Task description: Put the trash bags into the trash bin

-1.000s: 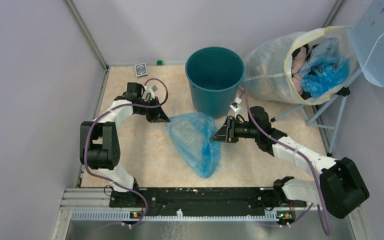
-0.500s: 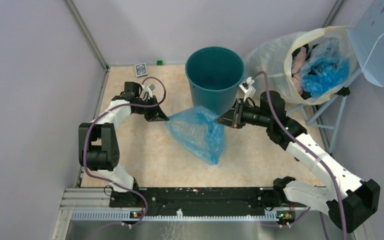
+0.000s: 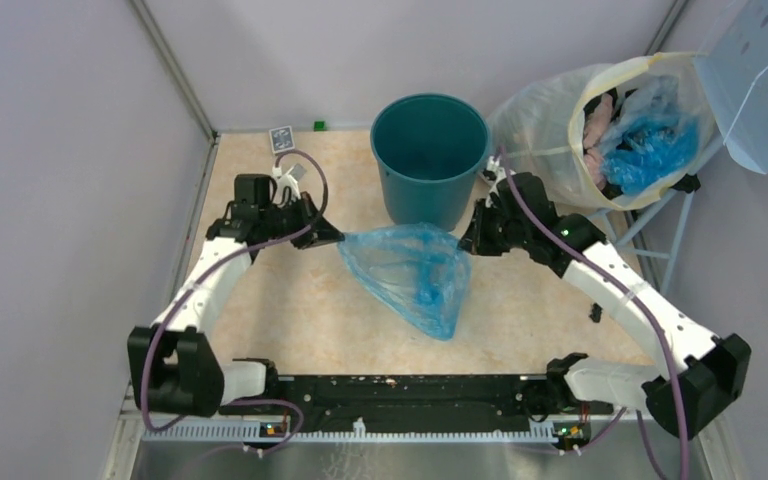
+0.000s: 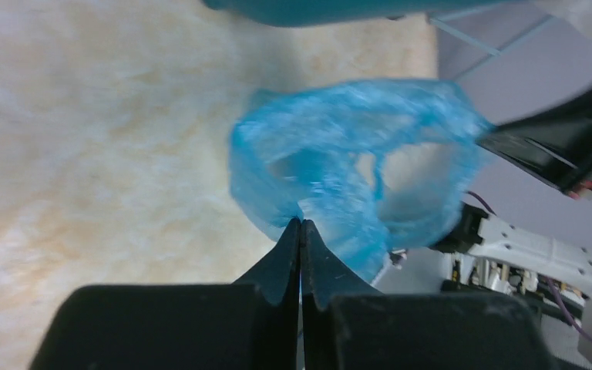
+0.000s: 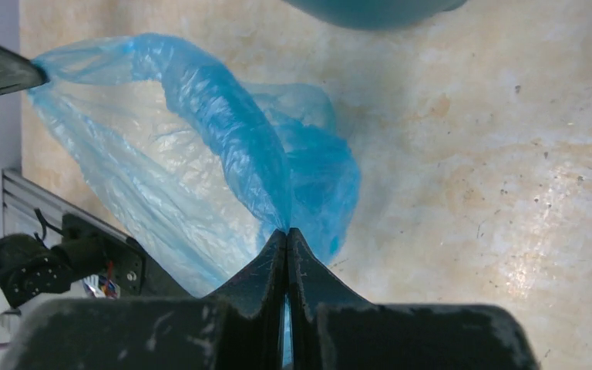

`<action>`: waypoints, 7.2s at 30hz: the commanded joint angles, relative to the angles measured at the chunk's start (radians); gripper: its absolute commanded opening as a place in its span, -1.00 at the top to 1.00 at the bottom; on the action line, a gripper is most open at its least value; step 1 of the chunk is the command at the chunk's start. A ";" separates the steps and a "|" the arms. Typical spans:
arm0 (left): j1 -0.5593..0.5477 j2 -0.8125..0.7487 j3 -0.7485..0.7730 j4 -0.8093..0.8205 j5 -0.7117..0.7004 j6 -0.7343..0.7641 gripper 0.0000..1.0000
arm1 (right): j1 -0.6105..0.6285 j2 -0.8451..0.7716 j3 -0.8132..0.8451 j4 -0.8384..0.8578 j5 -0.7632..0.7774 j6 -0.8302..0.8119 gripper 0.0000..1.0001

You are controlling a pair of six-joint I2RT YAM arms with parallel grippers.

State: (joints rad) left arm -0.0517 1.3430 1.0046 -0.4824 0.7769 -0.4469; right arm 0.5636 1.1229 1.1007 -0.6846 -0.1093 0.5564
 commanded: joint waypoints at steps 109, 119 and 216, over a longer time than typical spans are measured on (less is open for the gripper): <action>-0.668 0.000 0.124 0.230 -0.017 0.298 1.00 | 0.027 -0.187 -0.204 0.159 -0.299 -0.476 -0.60; -0.668 -0.007 0.269 0.049 -0.026 0.373 1.00 | 0.026 -0.183 -0.351 0.253 -0.146 -0.367 -0.59; -0.502 0.009 0.164 -0.031 -0.192 -0.162 1.00 | 0.336 -0.093 -0.573 0.767 0.183 -0.290 1.00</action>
State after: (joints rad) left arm -0.5560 1.3792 1.1973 -0.5735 0.5377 -0.5270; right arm 0.8337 0.9787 0.5488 -0.1394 -0.0402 0.3325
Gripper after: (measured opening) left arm 0.003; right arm 0.004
